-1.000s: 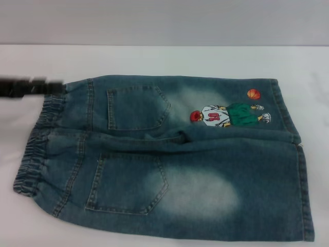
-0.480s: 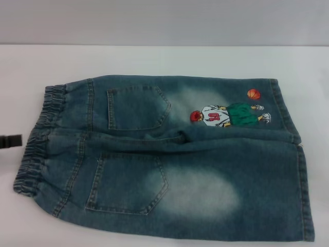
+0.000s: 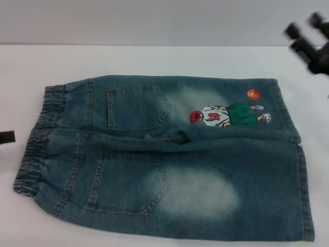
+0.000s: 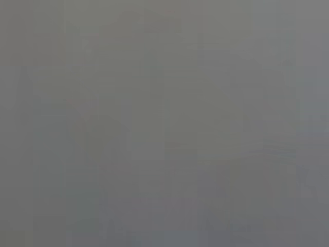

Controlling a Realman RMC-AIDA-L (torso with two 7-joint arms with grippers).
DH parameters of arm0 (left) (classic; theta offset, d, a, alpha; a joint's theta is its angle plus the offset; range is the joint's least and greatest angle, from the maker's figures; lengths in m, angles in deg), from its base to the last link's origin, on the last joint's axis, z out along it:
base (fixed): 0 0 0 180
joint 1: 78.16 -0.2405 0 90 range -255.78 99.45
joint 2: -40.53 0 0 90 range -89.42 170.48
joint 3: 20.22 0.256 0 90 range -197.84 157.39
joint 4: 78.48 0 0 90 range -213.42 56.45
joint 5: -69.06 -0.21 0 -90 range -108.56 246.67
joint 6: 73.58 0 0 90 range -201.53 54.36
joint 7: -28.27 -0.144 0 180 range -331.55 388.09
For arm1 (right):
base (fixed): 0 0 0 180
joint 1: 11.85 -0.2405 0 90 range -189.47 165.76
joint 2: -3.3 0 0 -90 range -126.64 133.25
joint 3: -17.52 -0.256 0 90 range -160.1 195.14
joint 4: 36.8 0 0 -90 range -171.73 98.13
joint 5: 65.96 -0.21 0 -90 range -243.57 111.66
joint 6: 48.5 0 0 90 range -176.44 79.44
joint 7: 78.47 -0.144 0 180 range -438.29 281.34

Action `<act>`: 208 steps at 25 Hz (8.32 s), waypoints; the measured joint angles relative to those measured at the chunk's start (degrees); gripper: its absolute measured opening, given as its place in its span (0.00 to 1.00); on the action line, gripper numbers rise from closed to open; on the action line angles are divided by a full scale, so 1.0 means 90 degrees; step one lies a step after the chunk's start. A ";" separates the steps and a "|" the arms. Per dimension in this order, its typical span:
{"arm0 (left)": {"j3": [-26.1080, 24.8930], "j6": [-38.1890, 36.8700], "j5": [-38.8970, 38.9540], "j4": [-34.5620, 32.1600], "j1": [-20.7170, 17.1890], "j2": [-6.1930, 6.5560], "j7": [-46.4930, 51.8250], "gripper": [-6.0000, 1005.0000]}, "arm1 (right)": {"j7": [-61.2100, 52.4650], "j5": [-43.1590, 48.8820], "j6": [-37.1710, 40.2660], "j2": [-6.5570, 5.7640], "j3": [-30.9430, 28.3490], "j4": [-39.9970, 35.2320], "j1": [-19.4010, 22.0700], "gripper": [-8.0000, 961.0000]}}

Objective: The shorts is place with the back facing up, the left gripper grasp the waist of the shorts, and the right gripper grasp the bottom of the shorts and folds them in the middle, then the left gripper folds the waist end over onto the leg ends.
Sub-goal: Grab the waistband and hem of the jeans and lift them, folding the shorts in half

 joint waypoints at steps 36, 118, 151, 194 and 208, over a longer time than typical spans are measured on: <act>-0.0298 -0.0524 -0.0666 -0.0002 0.0084 0.0005 -0.0066 0.74 | -0.1837 0.1649 -0.1094 0.0055 0.0609 -0.1595 0.0004 0.68; -0.0063 0.0086 -0.2239 0.0503 0.0910 -0.0449 -0.0007 0.09 | -0.0911 0.0661 -0.0913 0.0069 0.0465 -0.1149 0.0115 0.68; -0.0246 0.0464 -0.2165 0.0256 0.1575 -0.0746 -0.0145 0.06 | -0.6036 0.6053 0.3482 -0.0837 0.0495 -0.3022 -0.2013 0.68; -0.0153 0.0953 -0.2218 0.0248 0.1982 -0.1047 -0.0114 0.08 | -0.5949 1.0277 0.3968 -0.0800 -0.0052 -0.2929 -0.1098 0.68; -0.0151 0.0946 -0.2213 0.0248 0.2034 -0.1047 -0.0089 0.08 | -0.6099 1.0487 0.3576 -0.0791 0.0002 -0.2786 -0.1125 0.68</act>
